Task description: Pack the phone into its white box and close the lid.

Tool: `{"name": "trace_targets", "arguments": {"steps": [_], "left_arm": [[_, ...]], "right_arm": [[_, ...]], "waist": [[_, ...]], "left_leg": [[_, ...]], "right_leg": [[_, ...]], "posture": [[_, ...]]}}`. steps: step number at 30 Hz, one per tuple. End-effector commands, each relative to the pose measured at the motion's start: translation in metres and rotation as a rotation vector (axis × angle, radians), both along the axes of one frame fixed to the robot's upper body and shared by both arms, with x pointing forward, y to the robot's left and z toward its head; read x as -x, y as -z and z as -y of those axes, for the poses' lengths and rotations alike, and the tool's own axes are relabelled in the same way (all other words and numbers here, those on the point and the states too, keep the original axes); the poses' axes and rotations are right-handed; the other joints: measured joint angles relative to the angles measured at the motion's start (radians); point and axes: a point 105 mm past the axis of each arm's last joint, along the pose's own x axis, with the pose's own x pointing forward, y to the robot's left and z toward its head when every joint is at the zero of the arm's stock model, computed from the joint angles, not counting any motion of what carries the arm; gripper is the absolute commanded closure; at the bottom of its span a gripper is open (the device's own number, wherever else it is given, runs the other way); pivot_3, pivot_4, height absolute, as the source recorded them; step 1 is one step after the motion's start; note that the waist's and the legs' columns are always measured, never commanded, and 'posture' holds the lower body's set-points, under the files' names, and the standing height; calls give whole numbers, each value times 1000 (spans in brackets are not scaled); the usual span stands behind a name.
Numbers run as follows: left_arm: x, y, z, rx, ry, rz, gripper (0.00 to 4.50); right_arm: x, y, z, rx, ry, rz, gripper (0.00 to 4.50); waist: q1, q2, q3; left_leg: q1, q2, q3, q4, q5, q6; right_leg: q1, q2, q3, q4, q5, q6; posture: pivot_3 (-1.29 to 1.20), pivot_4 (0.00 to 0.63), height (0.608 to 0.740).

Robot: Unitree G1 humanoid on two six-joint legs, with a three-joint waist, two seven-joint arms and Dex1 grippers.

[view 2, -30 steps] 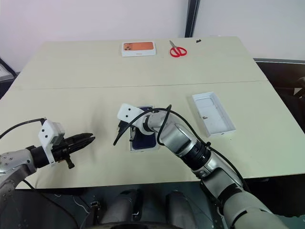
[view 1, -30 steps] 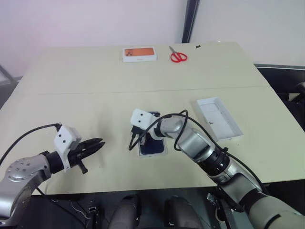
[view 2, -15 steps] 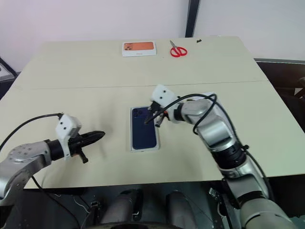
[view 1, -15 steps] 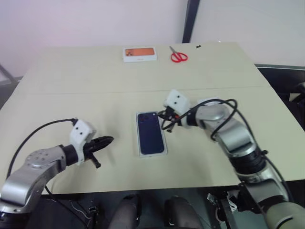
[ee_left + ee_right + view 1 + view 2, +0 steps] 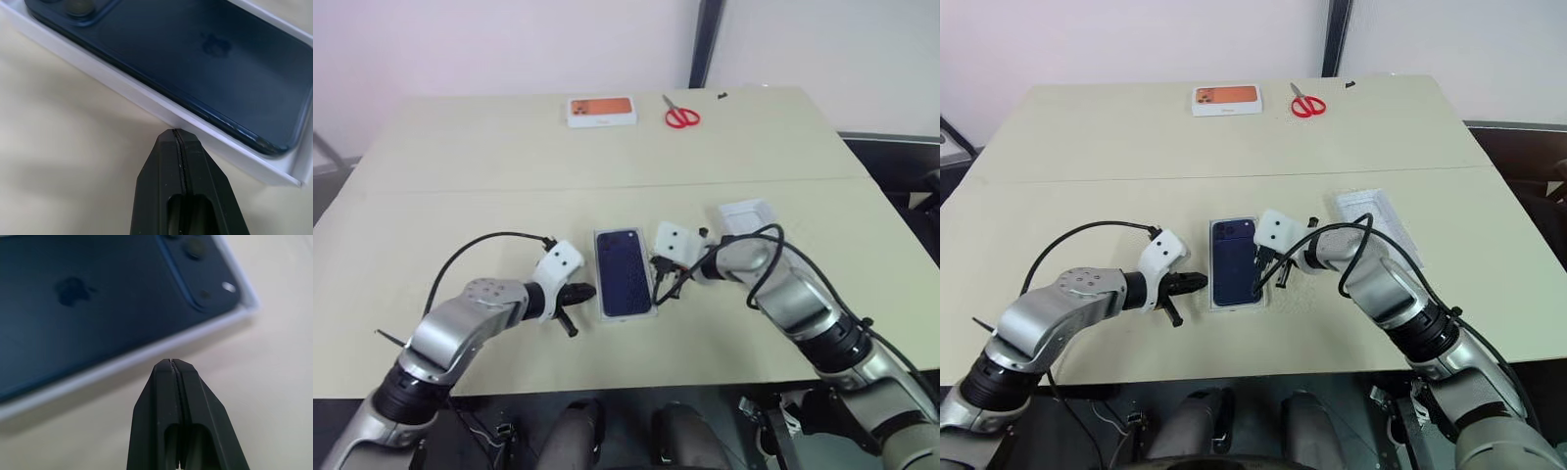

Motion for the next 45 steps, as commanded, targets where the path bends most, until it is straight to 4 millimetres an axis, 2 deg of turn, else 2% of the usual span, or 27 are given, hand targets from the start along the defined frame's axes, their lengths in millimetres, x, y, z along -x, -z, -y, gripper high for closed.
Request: {"name": "trace_targets", "arguments": {"steps": [1,8,17,22,27,35,41,43,45], "left_arm": [[-7,2,8,-14,-16,10,4484],[-15,2,36,35,40,2,4484],[-17,-1,92,76,208,1,4484],[-16,-1,123,98,298,-5,4484],[-14,-2,142,108,363,-4,4484],[-15,-1,146,109,374,-6,4484],[-22,-7,126,119,319,8,4484],[-22,-12,115,133,307,17,4500],[-20,-17,103,146,306,30,4500]], "right_arm": [[4,-6,-9,-13,-41,25,4500],[5,-4,-3,2,-37,18,4500],[4,-2,49,60,102,-1,4500],[9,-2,81,96,178,-14,4500],[13,-4,96,116,213,-19,4500],[14,-5,106,138,235,-20,4500],[12,-20,127,151,281,-3,4500],[14,-30,132,114,292,-24,3939],[17,-42,133,63,292,-34,3124]], "waist": [[2,0,0],[19,1,-1],[53,1,-2],[54,1,-2],[46,1,-2],[47,1,-2],[46,1,-2],[44,1,-2],[40,1,-1]], "left_leg": [[0,0,0,0,0,0],[1,0,0,2,0,0],[0,-1,0,5,1,-1],[0,-2,0,6,1,-1],[0,-1,0,6,1,-1],[0,-1,0,6,1,-1],[0,-1,0,6,1,-1],[0,-1,0,6,1,-1],[0,-1,0,5,1,-1]], "right_leg": [[0,0,0,0,0,0],[2,0,0,0,0,0],[4,-1,-1,-1,0,0],[5,-1,-1,-2,0,0],[6,-1,-1,-2,0,1],[5,-1,-1,-2,0,1],[5,-1,-1,-2,0,1],[5,-1,-1,-2,0,1],[4,-1,-1,-2,0,1]], "posture": [[0,150,740],[0,150,740],[0,150,740],[0,150,740],[0,150,740],[0,150,740],[0,150,740],[0,150,740],[0,150,740]]}}
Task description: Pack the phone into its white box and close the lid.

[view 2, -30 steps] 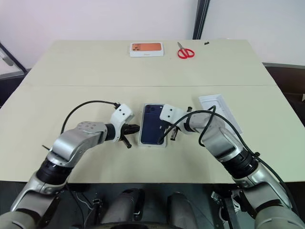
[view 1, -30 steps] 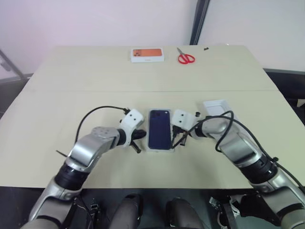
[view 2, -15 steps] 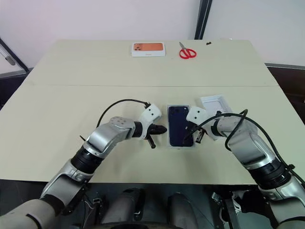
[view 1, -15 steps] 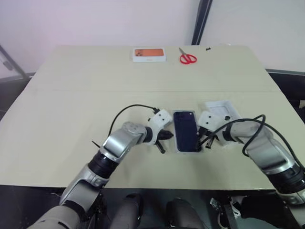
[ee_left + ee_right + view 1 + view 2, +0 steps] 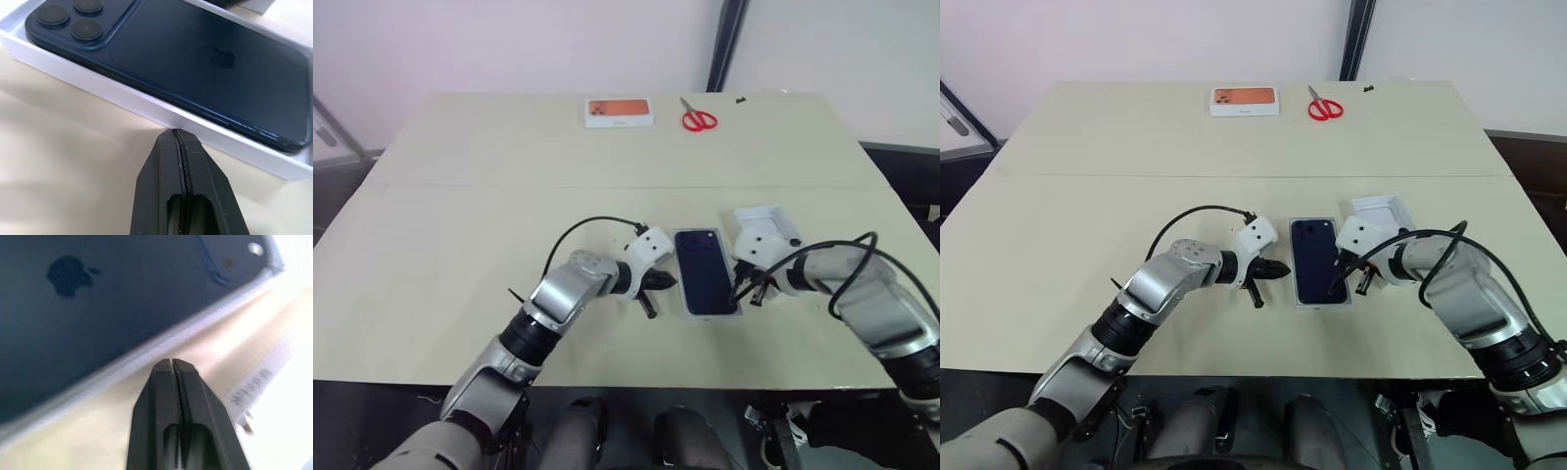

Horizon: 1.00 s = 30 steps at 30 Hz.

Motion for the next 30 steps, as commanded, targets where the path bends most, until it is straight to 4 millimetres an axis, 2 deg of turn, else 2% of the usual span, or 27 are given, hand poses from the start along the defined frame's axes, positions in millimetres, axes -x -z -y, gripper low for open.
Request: {"name": "trace_targets", "arguments": {"steps": [1,4,8,10,14,18,21,26,28,30], "left_arm": [[4,-22,-17,63,6,50,4500],[7,-29,-36,89,8,95,4500],[17,-48,-54,173,58,245,4500],[25,-56,-60,228,96,328,4500],[36,-59,-66,264,155,350,4500],[42,-57,-68,255,180,349,4500],[39,-52,-70,226,164,357,4500],[39,-50,-72,223,147,356,4500],[36,-49,-76,219,123,359,4500],[28,-49,-85,212,64,370,4500]], "right_arm": [[1,-38,1,-103,9,60,2611],[-4,-49,8,-206,109,54,1088],[-15,-37,26,-332,369,-37,1088],[-20,-29,28,-395,484,-89,1088],[-21,-19,25,-457,608,-174,1088],[-21,-10,22,-432,647,-204,1088],[-21,-8,19,-443,660,-217,1881],[-21,-14,15,-469,655,-214,4457],[-24,-24,12,-510,644,-193,4457],[-30,-45,5,-617,617,-162,4457]], "waist": [[-8,0,0],[-23,0,0],[-25,0,0],[-24,1,0],[-21,1,0],[-23,1,0],[-25,1,0],[-28,1,0],[-27,1,0],[-29,1,0]], "left_leg": [[0,0,0,0,0,0],[0,1,0,-1,0,0],[0,1,0,-2,0,1],[0,1,0,-2,0,0],[-1,1,1,-2,0,0],[-1,1,1,-2,-1,2],[-1,1,1,-3,-1,2],[-1,1,1,-3,-1,2],[-1,1,1,-3,-1,2],[-1,1,1,-3,-1,2]], "right_leg": [[-1,0,0,0,0,0],[-1,0,0,1,0,0],[-1,0,0,0,0,0],[-2,0,1,0,0,0],[-2,0,1,0,0,0],[-2,0,0,0,0,0],[-2,0,1,0,0,0],[-3,0,1,1,0,0],[-3,0,1,1,0,0],[-3,0,1,1,0,0]], "posture": [[0,150,740],[0,150,740],[0,150,740],[0,150,740],[0,150,740],[0,150,740],[0,150,740],[0,150,740],[0,150,740],[0,150,740]]}}
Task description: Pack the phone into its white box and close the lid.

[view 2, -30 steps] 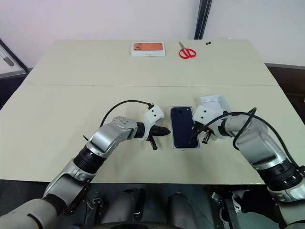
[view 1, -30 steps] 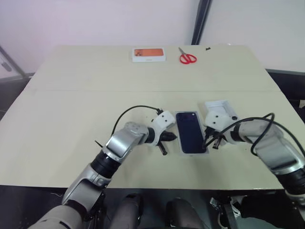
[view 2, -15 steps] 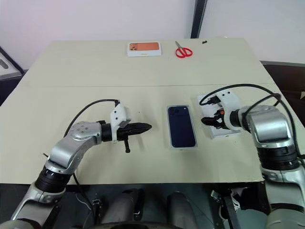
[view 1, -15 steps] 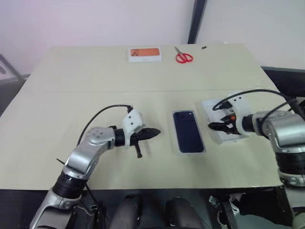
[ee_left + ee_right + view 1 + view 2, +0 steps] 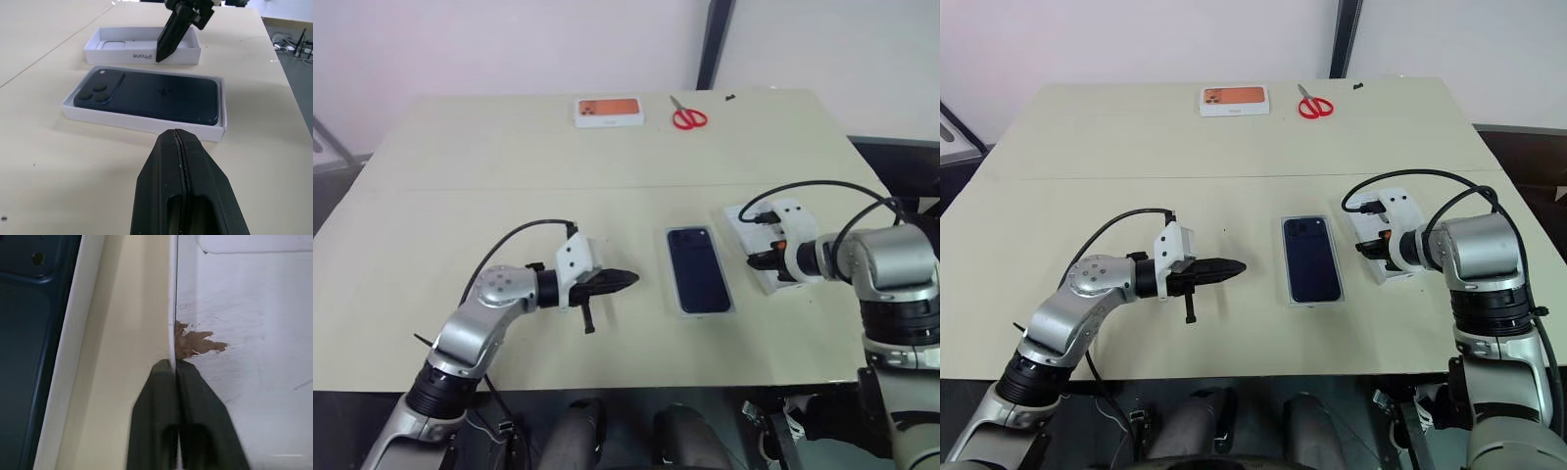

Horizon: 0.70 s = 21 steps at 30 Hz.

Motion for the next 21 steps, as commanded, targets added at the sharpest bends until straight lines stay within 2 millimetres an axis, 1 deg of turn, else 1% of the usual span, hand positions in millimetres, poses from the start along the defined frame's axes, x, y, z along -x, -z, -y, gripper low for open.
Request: {"name": "trace_targets", "arguments": {"steps": [1,3,5,7,9,11,12,13,15,17,19,21], "left_arm": [[-11,-8,-15,17,-89,55,4500],[-21,-11,-25,42,-162,65,4500],[-31,-16,-37,77,-242,72,4500],[-43,-22,-51,110,-322,82,4500],[-50,-28,-61,138,-374,89,4500],[-54,-33,-67,152,-395,97,4500],[-55,-33,-68,143,-397,104,4500],[-56,-33,-67,129,-391,111,4500],[-56,-32,-64,109,-379,119,4500],[-55,-28,-59,88,-359,119,4500],[-53,-25,-49,74,-323,114,4500],[-51,-20,-35,61,-277,101,4500]], "right_arm": [[-12,-51,-12,-151,-19,172,4457],[-13,-74,-32,-340,-104,242,4457],[-8,-90,-55,-546,-215,278,4457],[1,-94,-81,-731,-321,273,4457],[13,-89,-104,-871,-389,228,4457],[29,-79,-126,-964,-448,157,4457],[40,-75,-137,-992,-447,143,4457],[48,-69,-146,-1043,-408,95,4457],[55,-59,-155,-1097,-318,27,4457],[57,-50,-159,-1086,-249,14,4457],[57,-41,-160,-1075,-177,-5,4457],[53,-29,-154,-1029,-99,-32,4457]], "waist": [[-4,0,0],[-11,0,0],[-17,0,0],[-19,0,0],[-20,0,0],[-19,0,0],[-15,0,0],[-16,0,0],[-21,0,0],[-29,0,0],[-31,0,0],[-30,0,0]], "left_leg": [[0,0,0,0,0,0],[0,0,0,-1,0,0],[0,0,-1,-1,0,0],[0,0,-1,-2,0,0],[0,1,-1,-1,0,0],[0,1,-1,-1,0,0],[0,1,-1,-1,0,0],[-1,1,-1,0,0,0],[-1,0,-1,0,0,1],[-1,0,1,2,-1,2],[-1,0,1,2,-1,2],[0,1,1,2,-1,2]], "right_leg": [[0,0,0,0,0,0],[-1,1,0,1,0,0],[-1,1,0,1,0,0],[-1,1,-1,1,0,0],[-1,1,-1,1,0,0],[-1,1,-1,2,0,0],[-1,0,-1,2,0,0],[-1,0,-1,2,0,0],[0,-1,-1,1,0,0],[0,0,0,1,0,1],[0,0,0,2,0,1],[0,1,0,2,0,1]], "posture": [[0,150,740],[0,150,740],[0,150,740],[0,150,740],[0,150,740],[0,150,740],[0,150,740],[0,150,740],[0,150,740],[0,150,740],[0,150,740],[0,150,740]]}}
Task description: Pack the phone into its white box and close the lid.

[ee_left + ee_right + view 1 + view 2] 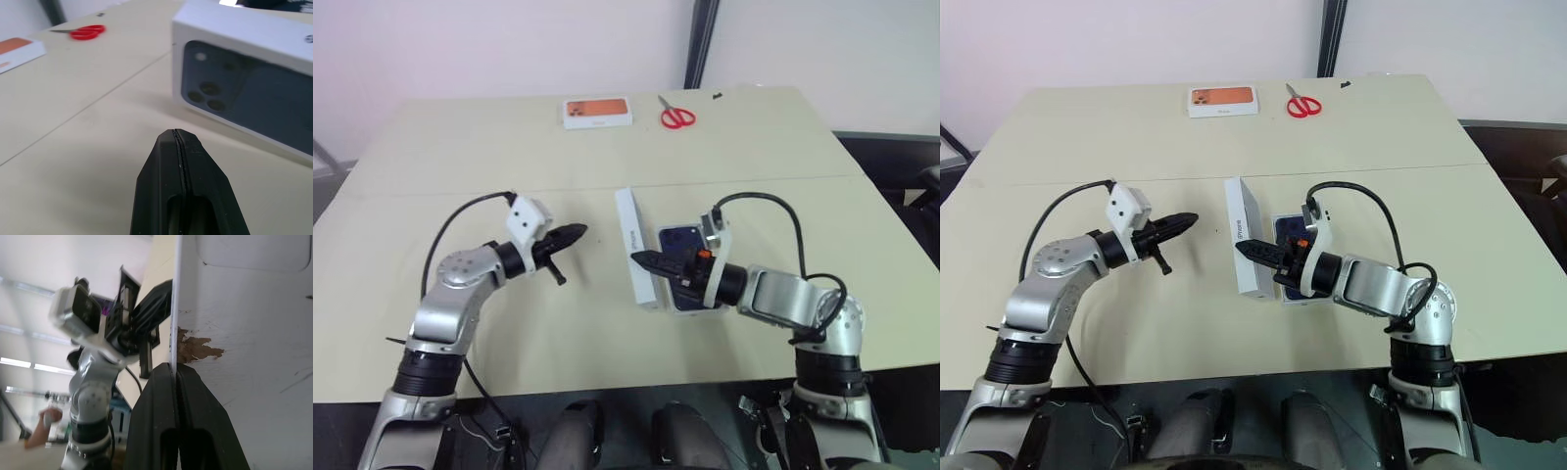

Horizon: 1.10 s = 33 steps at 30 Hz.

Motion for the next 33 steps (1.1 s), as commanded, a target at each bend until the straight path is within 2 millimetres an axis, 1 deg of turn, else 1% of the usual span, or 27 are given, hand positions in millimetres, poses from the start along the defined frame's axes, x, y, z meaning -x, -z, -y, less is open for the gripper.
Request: {"name": "trace_targets", "arguments": {"steps": [1,3,4,5,6,7,10,13,16,17,18,21,22,24,26,28,30,33], "left_arm": [[5,-6,25,-31,90,42,4500],[8,-1,38,-54,136,31,4500],[8,0,42,-62,148,32,4500],[8,1,49,-63,159,31,4500],[7,2,57,-58,169,28,4500],[7,2,65,-53,179,25,4500],[9,3,81,-52,210,32,4500],[11,2,97,-45,235,40,4500],[15,1,109,-36,262,40,4500],[16,1,112,-38,272,42,4500],[17,1,113,-40,277,44,4500],[16,-2,113,-19,266,42,4500],[15,-5,112,2,259,39,4500],[13,-14,107,71,229,29,4500],[10,-21,98,120,196,18,4500],[7,-21,83,110,143,15,4500],[5,-15,70,57,101,6,4500],[3,5,57,-90,72,-20,4500]], "right_arm": [[-3,0,8,35,60,-24,4200],[-8,-3,15,68,67,-4,3580],[-9,-7,18,82,65,13,3051],[-10,-14,24,145,38,67,2667],[-9,-21,30,230,9,119,2137],[-9,-26,37,319,-12,166,1722],[-15,-34,56,550,-21,300,1722],[-28,-42,80,703,20,408,1722],[-38,-41,101,874,34,517,1722],[-39,-38,106,933,21,549,2253],[-40,-35,110,980,2,576,2585],[-39,-25,116,1099,-75,661,4112],[-39,-22,117,1139,-101,689,4476],[-38,-16,119,1210,-156,753,4476],[-38,-14,118,1249,-184,814,4476],[-40,-14,117,1261,-183,838,4476],[-41,-12,115,1275,-193,858,4476],[-40,-10,112,1279,-220,886,4476]], "waist": [[4,0,0],[9,0,0],[8,0,0],[7,0,0],[9,1,1],[11,2,1],[11,1,1],[10,1,0],[11,1,0],[12,1,0],[12,1,0],[13,1,0],[13,1,0],[13,1,1],[13,1,1],[11,1,1],[10,1,1],[12,1,1]], "left_leg": [[0,0,0,0,0,0],[0,0,0,0,0,0],[0,0,0,0,0,0],[0,0,0,0,0,0],[0,0,0,0,0,0],[0,0,0,0,0,0],[-1,0,0,0,0,0],[-1,1,0,-1,0,1],[-1,1,0,-1,0,1],[-1,1,0,-1,0,1],[-1,1,0,0,0,1],[-1,1,0,0,0,1],[-1,1,0,0,0,1],[-1,1,0,0,0,1],[-1,1,0,0,0,0],[-1,1,0,0,0,0],[-1,1,0,0,0,0],[-1,1,0,0,0,0]], "right_leg": [[0,0,0,0,0,0],[0,0,0,0,0,0],[1,0,0,-1,0,0],[1,0,0,-1,0,0],[0,0,0,-1,0,0],[0,0,0,-1,0,0],[1,0,0,-2,0,0],[1,1,-1,-3,0,0],[1,1,0,-3,0,0],[1,1,0,-3,0,0],[1,1,0,-3,0,0],[1,0,0,-3,0,0],[1,0,0,-3,0,0],[1,0,0,-3,0,0],[0,0,0,-2,0,0],[0,0,0,-2,0,0],[0,0,0,-2,0,0],[0,0,0,-2,0,0]], "posture": [[0,150,740],[0,150,740],[0,150,740],[0,150,740],[0,150,740],[0,150,740],[0,150,740],[0,150,740],[0,150,740],[0,150,740],[0,150,740],[0,150,740],[0,150,740],[0,150,740],[0,150,740],[0,150,740],[0,150,740],[0,150,740]]}}
